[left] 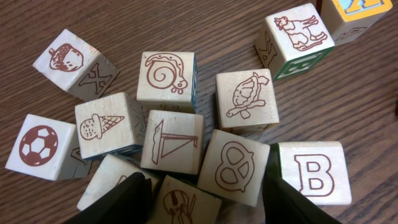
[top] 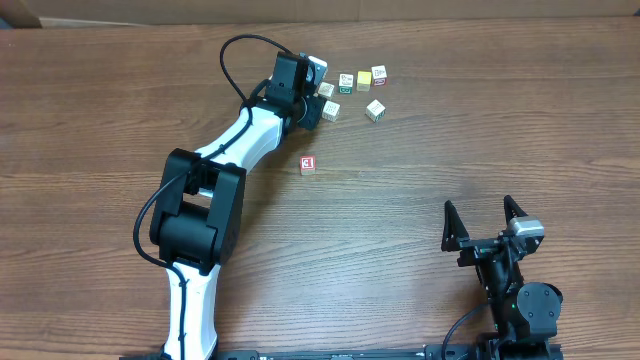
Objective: Form a horizontal line
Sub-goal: 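Move the left gripper up over the block cluster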
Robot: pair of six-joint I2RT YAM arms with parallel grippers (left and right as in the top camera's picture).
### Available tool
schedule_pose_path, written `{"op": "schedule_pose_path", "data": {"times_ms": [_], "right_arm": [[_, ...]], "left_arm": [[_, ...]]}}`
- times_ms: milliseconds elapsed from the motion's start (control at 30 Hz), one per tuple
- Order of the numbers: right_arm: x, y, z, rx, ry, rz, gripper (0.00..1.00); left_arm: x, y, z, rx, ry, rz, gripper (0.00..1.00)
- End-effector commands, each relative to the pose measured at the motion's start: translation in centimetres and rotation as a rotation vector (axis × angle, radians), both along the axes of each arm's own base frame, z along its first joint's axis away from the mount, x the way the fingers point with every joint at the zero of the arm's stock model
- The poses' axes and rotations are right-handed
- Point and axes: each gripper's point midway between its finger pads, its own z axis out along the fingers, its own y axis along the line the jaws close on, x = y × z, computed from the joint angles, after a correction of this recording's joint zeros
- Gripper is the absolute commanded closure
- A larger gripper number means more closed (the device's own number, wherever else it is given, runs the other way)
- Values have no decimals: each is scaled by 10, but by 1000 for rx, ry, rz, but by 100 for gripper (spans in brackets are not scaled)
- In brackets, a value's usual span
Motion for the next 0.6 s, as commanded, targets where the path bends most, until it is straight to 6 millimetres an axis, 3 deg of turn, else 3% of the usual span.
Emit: {"op": "schedule_pose_path", "data": {"times_ms": [0,133,267,567], "right_arm": [[0,-3,-2,-7,-2,-14,0],[0,-3,-2,-7,-2,-14,0],[0,-3,-2,-7,-2,-14,0],[0,-3,-2,-7,-2,-14,0]], "left_arm": [[-7,2,-30,25,59,-8,44],[-7,2,-30,22,59,-3,45],[-10,1,-30,25,67,-7,54],[-16,1,-9,26,70,-11,54]]}}
